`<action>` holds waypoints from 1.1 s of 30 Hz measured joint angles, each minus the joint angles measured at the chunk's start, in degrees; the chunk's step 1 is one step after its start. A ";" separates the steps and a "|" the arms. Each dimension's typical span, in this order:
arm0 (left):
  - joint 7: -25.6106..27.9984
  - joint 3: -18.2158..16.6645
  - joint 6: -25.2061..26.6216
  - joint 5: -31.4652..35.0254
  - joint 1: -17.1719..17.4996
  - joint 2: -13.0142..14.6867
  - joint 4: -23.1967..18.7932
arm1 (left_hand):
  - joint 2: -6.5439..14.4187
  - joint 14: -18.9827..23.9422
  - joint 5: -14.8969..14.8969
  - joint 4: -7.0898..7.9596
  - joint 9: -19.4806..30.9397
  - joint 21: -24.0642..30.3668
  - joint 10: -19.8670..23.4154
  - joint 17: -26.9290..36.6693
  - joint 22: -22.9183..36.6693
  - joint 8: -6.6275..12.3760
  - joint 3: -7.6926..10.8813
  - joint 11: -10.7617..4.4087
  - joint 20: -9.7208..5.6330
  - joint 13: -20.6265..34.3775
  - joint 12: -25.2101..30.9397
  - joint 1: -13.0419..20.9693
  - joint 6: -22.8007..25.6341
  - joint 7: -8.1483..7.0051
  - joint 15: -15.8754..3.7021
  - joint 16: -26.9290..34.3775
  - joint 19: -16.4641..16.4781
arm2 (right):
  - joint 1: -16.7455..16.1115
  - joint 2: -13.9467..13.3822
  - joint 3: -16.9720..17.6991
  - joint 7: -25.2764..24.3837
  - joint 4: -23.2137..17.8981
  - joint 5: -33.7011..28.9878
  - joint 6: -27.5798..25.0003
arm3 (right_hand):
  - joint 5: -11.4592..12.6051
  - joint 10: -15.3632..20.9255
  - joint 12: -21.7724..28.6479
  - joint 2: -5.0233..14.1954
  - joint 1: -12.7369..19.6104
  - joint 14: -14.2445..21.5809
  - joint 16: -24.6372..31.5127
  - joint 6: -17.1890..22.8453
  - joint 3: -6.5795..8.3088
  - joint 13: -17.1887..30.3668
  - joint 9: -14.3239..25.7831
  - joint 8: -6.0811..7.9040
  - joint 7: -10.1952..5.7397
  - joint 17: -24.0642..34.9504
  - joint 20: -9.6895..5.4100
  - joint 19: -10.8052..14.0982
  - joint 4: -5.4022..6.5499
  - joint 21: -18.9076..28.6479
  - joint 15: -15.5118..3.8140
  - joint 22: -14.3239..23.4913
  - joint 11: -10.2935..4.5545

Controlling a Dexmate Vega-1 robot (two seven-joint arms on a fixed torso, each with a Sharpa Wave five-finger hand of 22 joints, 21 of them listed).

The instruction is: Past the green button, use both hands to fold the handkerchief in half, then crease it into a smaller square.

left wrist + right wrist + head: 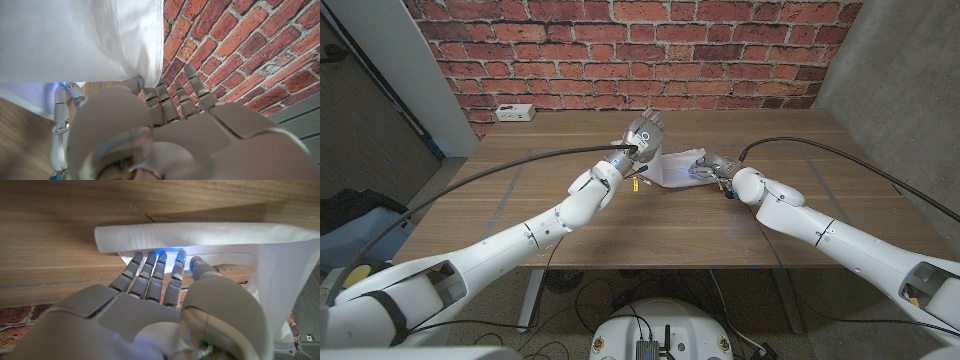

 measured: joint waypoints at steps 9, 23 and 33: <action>1.44 1.40 -1.74 -0.26 -2.53 -0.50 1.75 | -0.37 0.00 0.13 0.08 0.16 0.57 0.00 0.00 -0.01 0.02 0.08 0.00 0.00 0.27 0.42 0.37 -0.10 0.08 0.00 -0.39 0.00 | 0.22 0.17 -0.09 -0.01 0.38 -0.01 0.11 | -0.25 0.00 0.00 0.00 0.00 0.00 0.00 0.00 0.01 0.00 0.00 -0.37 0.00 -0.17 0.00 0.00 -0.47 -0.05 0.00 0.01 0.00; 3.14 3.87 -4.34 0.12 -6.68 -1.34 4.64 | -0.37 0.00 0.46 0.09 0.37 1.51 -0.02 -0.01 0.26 0.69 0.08 0.01 -0.30 0.81 0.44 0.37 -0.47 -0.14 0.00 -0.39 -0.31 | 0.67 0.60 -0.42 0.01 1.12 -0.32 0.30 | -0.24 -0.03 0.00 -0.22 0.22 -0.01 -0.01 -0.01 0.00 -0.26 0.00 -0.39 0.00 -0.17 0.00 -0.01 -0.94 -0.15 0.00 0.02 -0.02; 5.29 5.84 -6.99 0.20 -10.05 -2.26 7.28 | -0.66 0.00 0.79 0.32 0.19 2.11 -0.02 0.10 0.25 1.01 -0.17 0.02 -0.53 1.06 0.44 0.66 -0.47 -0.13 0.00 -0.39 -0.54 | 0.90 0.83 -0.57 0.24 1.47 -0.38 0.13 | -0.46 -0.23 -0.25 -0.22 0.22 -0.02 -0.05 0.31 -0.21 -0.25 0.00 -0.39 0.31 -0.18 0.00 -0.01 -1.14 -0.40 -0.01 0.02 -0.21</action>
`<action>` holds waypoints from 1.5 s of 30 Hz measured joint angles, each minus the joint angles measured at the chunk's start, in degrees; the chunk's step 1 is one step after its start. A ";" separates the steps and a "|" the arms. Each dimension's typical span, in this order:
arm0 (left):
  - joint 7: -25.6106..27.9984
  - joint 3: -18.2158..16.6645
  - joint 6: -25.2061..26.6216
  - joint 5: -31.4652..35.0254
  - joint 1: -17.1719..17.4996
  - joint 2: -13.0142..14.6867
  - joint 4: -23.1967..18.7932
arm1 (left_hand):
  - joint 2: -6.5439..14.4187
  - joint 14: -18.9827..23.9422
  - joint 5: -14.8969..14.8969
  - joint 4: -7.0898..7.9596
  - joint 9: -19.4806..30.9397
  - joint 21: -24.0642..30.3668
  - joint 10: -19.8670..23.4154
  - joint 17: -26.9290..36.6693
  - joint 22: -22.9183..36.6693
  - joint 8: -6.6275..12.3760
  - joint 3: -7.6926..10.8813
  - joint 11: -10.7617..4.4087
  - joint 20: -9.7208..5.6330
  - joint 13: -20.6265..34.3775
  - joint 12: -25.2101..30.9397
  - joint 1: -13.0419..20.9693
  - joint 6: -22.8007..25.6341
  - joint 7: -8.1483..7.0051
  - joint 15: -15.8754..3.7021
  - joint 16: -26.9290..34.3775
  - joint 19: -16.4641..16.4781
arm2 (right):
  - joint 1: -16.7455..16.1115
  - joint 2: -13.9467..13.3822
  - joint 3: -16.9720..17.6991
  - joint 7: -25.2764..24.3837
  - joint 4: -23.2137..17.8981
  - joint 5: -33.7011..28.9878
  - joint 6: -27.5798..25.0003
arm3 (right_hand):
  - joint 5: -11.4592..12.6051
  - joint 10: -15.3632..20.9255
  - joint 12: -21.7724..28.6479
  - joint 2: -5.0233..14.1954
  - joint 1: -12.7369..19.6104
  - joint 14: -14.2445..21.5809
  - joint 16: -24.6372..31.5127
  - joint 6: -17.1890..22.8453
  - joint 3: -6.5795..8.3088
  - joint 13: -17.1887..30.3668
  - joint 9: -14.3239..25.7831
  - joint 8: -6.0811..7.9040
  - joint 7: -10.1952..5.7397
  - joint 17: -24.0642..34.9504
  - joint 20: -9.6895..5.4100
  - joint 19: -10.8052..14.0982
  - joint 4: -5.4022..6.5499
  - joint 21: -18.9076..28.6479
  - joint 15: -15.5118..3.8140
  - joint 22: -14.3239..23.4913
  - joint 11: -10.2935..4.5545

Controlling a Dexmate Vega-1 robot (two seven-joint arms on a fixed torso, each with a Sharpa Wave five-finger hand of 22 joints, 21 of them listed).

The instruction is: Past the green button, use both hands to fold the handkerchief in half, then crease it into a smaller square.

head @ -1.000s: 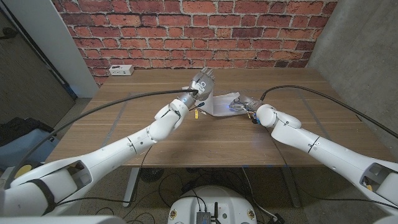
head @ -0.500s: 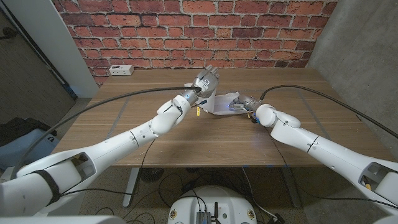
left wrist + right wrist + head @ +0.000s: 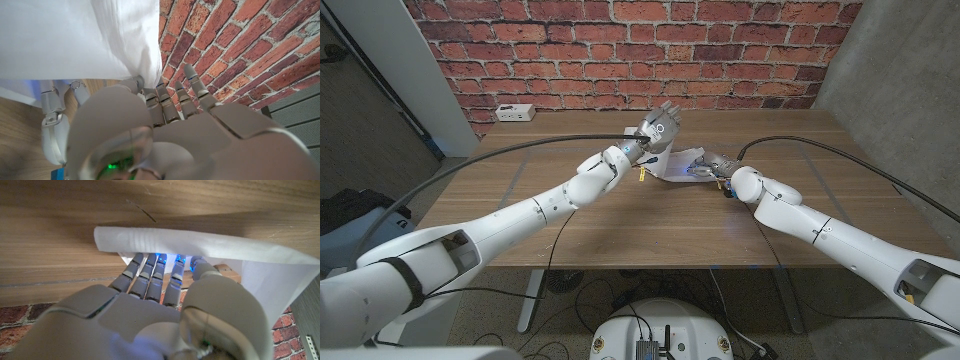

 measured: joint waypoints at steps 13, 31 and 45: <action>3.13 2.82 -3.44 -0.76 -4.26 -1.79 3.86 | 0.02 0.00 0.00 -0.02 -0.29 0.46 -0.01 0.16 0.27 0.01 -0.02 0.01 0.03 0.27 0.00 -0.02 -0.29 -0.31 0.00 0.00 -0.39 | 0.09 0.07 -0.08 0.06 0.53 0.09 -0.17 | 0.00 0.00 0.00 0.00 0.00 -0.11 -0.01 0.00 0.18 0.01 0.00 -0.30 0.00 -0.26 -0.02 -0.01 -0.18 0.17 -0.11 0.00 0.01; 5.95 7.41 -7.00 -2.40 -9.74 -4.77 9.72 | 0.09 0.00 0.33 -0.02 -1.10 1.57 0.13 0.15 0.27 0.66 -0.03 -0.12 -0.28 0.79 0.44 -0.09 -0.29 -0.32 0.00 0.00 -0.70 | -1.08 -0.39 0.29 -0.34 0.80 1.22 0.22 | 0.01 -0.01 -0.36 0.00 0.00 -0.34 -0.40 -0.01 -0.10 -0.17 0.00 -0.29 0.00 -0.63 -1.89 -1.89 -0.43 -0.01 -0.30 -0.05 0.00; 9.99 10.42 -8.06 -3.41 -11.93 -6.45 12.75 | 0.08 0.00 0.31 -0.03 -1.59 2.35 0.13 0.39 0.26 1.47 -0.51 -0.12 0.04 1.36 0.43 -0.08 -0.50 -0.52 0.00 0.00 -1.00 | -2.60 -1.44 0.99 -1.11 -1.58 1.82 -0.74 | 0.01 -0.01 -0.46 0.00 0.00 -0.35 -0.34 0.20 -0.13 -0.11 0.00 -0.29 0.20 -0.64 -2.08 -2.08 -0.77 0.01 -0.31 -0.05 -0.01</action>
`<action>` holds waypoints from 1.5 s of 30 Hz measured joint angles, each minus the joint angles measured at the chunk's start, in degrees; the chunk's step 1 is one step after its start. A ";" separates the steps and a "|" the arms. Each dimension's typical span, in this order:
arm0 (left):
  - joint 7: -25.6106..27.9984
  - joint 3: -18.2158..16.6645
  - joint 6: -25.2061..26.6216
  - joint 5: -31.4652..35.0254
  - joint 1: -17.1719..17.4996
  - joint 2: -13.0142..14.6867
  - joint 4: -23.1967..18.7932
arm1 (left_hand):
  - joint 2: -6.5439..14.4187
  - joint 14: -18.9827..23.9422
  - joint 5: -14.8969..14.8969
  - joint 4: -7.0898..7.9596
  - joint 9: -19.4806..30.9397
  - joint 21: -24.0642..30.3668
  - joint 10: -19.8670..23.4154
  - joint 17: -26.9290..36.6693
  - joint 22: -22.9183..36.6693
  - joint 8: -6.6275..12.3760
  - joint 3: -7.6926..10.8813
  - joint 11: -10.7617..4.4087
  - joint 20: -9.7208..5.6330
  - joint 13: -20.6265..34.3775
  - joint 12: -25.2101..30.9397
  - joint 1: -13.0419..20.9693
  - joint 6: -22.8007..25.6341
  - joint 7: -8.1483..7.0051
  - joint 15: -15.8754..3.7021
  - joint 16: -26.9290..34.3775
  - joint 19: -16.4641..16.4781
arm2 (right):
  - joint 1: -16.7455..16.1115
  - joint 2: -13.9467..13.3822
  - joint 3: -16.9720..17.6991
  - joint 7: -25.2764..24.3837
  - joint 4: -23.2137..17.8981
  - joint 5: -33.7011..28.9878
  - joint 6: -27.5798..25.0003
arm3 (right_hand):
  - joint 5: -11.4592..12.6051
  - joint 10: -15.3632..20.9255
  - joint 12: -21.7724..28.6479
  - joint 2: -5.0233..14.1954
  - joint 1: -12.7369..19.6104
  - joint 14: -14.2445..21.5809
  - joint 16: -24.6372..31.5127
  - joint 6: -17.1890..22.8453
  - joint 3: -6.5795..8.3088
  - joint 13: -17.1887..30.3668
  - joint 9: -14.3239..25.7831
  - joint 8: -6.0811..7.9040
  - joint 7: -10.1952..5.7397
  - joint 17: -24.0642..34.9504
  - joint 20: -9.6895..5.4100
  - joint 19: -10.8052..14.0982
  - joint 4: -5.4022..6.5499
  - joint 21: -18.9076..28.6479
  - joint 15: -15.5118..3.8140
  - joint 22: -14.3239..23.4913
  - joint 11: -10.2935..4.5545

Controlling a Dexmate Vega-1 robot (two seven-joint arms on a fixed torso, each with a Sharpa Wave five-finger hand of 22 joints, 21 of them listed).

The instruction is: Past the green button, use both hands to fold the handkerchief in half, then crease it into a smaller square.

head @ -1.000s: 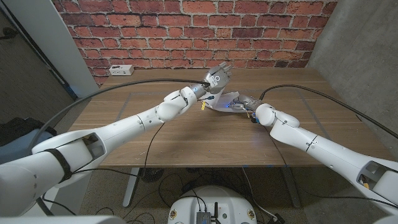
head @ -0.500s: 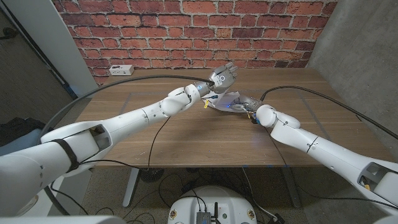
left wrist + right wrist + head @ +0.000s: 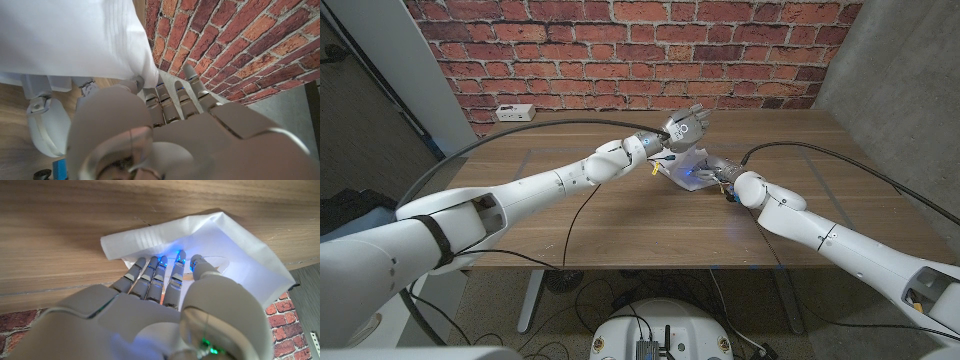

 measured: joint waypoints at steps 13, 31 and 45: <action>4.17 2.51 0.00 -0.74 -1.58 -2.42 4.24 | -0.01 0.00 0.25 0.00 -0.56 1.24 0.00 0.04 0.00 0.78 -0.15 0.01 0.00 0.23 0.00 0.01 -0.65 -0.37 0.00 0.00 0.01 | -0.60 -0.43 0.43 -0.34 -0.46 0.53 -0.05 | 0.00 0.34 -0.21 0.00 0.00 -0.09 0.01 0.00 0.00 -0.31 0.00 -0.22 0.00 0.00 -0.01 -0.01 0.00 -0.02 -0.11 0.00 0.34; 11.24 6.59 1.76 -4.01 -3.80 -6.94 12.56 | -0.18 1.55 -2.40 -1.06 -3.63 4.40 0.96 0.27 -0.77 1.20 0.39 -0.72 -1.79 0.94 0.46 0.18 -2.52 -1.70 0.09 0.00 1.36 | -0.75 -0.72 0.65 -0.41 -0.48 1.11 -0.32 | -0.22 -0.01 -0.42 0.00 0.00 -0.80 0.23 0.20 -0.09 -0.25 0.00 -0.22 0.20 0.01 -0.60 -0.58 -0.56 -0.19 -0.85 0.00 0.63; 15.82 8.95 3.53 -6.51 -4.65 -8.40 15.49 | -4.07 0.59 -8.75 -0.29 -18.81 6.98 -9.21 -0.92 -4.40 -19.53 -3.96 0.40 -2.02 -3.17 -5.43 -7.79 -25.57 -4.56 0.20 -0.45 -0.85 | -0.67 -0.78 0.65 -0.41 -0.48 1.16 -0.34 | -0.22 -0.40 -0.44 0.00 0.00 -0.81 0.23 0.20 -0.22 -0.28 0.00 -0.44 0.20 -0.17 -0.60 -0.58 -0.69 -0.19 -0.85 0.00 1.06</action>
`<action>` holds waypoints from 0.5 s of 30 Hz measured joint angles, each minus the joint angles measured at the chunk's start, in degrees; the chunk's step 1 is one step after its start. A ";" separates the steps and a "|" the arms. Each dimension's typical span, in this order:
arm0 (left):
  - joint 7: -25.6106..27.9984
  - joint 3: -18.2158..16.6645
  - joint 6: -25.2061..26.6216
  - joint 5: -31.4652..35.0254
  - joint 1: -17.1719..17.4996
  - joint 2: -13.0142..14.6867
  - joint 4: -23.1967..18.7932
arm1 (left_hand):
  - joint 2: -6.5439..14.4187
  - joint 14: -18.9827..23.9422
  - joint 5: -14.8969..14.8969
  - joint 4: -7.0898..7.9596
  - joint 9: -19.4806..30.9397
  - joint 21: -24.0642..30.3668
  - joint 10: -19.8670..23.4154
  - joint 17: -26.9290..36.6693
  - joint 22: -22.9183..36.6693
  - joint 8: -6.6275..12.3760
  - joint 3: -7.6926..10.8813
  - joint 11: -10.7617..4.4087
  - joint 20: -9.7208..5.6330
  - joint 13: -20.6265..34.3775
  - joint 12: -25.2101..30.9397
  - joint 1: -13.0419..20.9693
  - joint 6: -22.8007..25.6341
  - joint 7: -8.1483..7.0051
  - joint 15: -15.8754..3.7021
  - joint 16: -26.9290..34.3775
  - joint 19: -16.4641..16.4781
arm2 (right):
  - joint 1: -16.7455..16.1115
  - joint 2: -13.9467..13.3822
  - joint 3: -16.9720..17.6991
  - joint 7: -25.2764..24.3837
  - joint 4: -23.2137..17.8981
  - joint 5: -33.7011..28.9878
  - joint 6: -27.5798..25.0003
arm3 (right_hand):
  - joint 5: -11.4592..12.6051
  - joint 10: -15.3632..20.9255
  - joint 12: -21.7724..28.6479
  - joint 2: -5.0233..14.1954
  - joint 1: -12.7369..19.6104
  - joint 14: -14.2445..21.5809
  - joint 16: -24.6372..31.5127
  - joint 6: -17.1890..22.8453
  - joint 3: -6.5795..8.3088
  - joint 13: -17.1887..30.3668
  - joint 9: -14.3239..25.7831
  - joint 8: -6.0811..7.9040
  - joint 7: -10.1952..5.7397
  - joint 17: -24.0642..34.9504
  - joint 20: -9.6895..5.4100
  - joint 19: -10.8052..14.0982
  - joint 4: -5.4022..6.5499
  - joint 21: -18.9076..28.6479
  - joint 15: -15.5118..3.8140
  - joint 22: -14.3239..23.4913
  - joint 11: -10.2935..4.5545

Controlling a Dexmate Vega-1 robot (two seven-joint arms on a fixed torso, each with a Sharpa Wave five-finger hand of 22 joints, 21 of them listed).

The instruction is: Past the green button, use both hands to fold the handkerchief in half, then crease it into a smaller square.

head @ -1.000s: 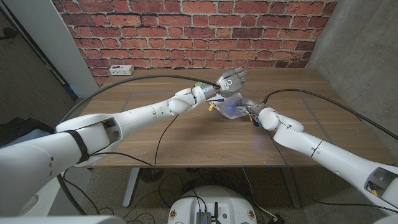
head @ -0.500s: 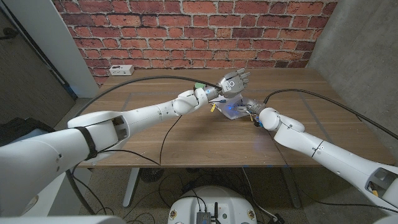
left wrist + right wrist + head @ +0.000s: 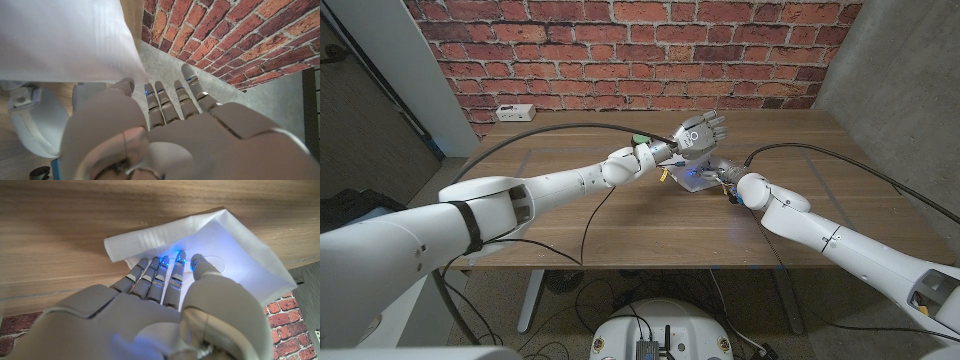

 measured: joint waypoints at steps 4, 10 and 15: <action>0.88 0.29 0.51 -0.58 -0.02 -0.02 0.05 | -0.44 -0.53 -0.44 1.16 -1.57 0.00 -2.40 0.00 -0.27 -2.66 -1.63 0.08 0.06 -0.66 -0.58 -2.83 -2.83 0.38 -0.08 0.00 -0.50 | 0.02 -0.07 0.00 0.00 0.00 0.01 -0.05 | 0.00 -0.33 0.00 -0.19 -0.19 0.00 -0.01 0.00 -0.24 -0.01 0.00 0.00 0.00 -0.34 0.00 0.00 -0.24 0.07 0.00 0.00 0.33; 1.82 0.36 1.57 -1.33 0.20 0.33 -0.56 | -0.53 -1.63 -0.44 1.97 -3.13 -0.46 -5.03 -0.26 -0.27 -5.02 -2.92 0.33 0.18 -1.28 -1.23 -5.41 -5.67 0.82 -0.20 -0.14 -0.99 | 0.02 -0.34 -0.01 0.00 -0.37 0.02 -0.26 | -0.44 -1.15 -0.36 -1.99 -2.02 -0.44 -0.56 -1.14 -1.19 -0.01 0.00 -0.43 0.59 -0.50 0.38 -0.38 0.23 0.07 0.26 0.00 1.15; 2.07 0.15 2.49 -1.72 0.75 0.91 -1.56 | -0.46 -1.87 -0.44 1.95 -3.44 -0.68 -5.34 -0.26 -0.49 -5.33 -3.23 0.02 -0.03 -1.54 -1.23 -5.94 -5.74 0.89 0.04 -0.33 -1.20 | -0.49 -0.72 0.30 -0.08 -1.03 0.03 -0.34 | -0.44 -3.75 -1.77 -2.24 -4.37 -1.94 -2.05 -4.84 -2.57 0.23 0.00 -1.07 0.37 -0.80 1.10 -1.10 0.59 -0.27 1.71 0.00 2.30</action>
